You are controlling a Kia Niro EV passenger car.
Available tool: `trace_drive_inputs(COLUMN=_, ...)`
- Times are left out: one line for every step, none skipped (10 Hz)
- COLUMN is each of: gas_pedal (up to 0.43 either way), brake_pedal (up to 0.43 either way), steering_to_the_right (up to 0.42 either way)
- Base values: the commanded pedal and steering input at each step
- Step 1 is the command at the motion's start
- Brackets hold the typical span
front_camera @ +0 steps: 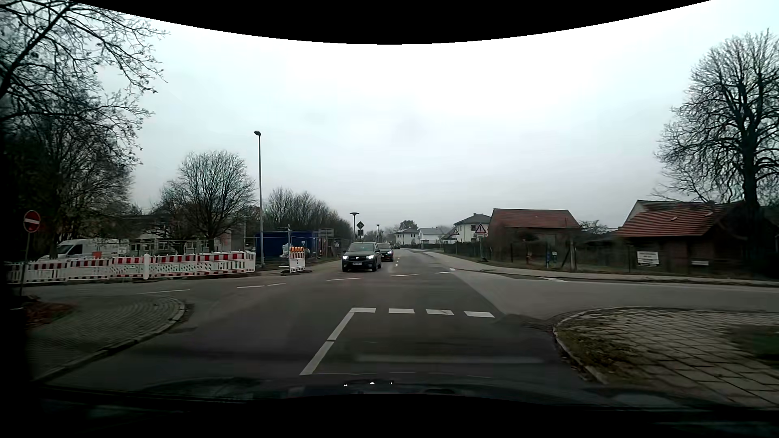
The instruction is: Follow the waypoints while adhering to traffic rules and regulations
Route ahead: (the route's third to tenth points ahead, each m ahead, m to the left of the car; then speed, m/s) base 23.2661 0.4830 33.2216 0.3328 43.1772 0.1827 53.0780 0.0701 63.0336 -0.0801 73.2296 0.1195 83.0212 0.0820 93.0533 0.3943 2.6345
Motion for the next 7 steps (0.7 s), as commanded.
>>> trace_drive_inputs(gas_pedal=0.0, brake_pedal=0.146, steering_to_the_right=0.015)
trace_drive_inputs(gas_pedal=0.0, brake_pedal=0.14, steering_to_the_right=0.015)
trace_drive_inputs(gas_pedal=0.0, brake_pedal=0.134, steering_to_the_right=0.014)
trace_drive_inputs(gas_pedal=0.0, brake_pedal=0.134, steering_to_the_right=0.014)
trace_drive_inputs(gas_pedal=0.0, brake_pedal=0.134, steering_to_the_right=0.013)
trace_drive_inputs(gas_pedal=0.0, brake_pedal=0.128, steering_to_the_right=0.013)
trace_drive_inputs(gas_pedal=0.0, brake_pedal=0.122, steering_to_the_right=0.012)
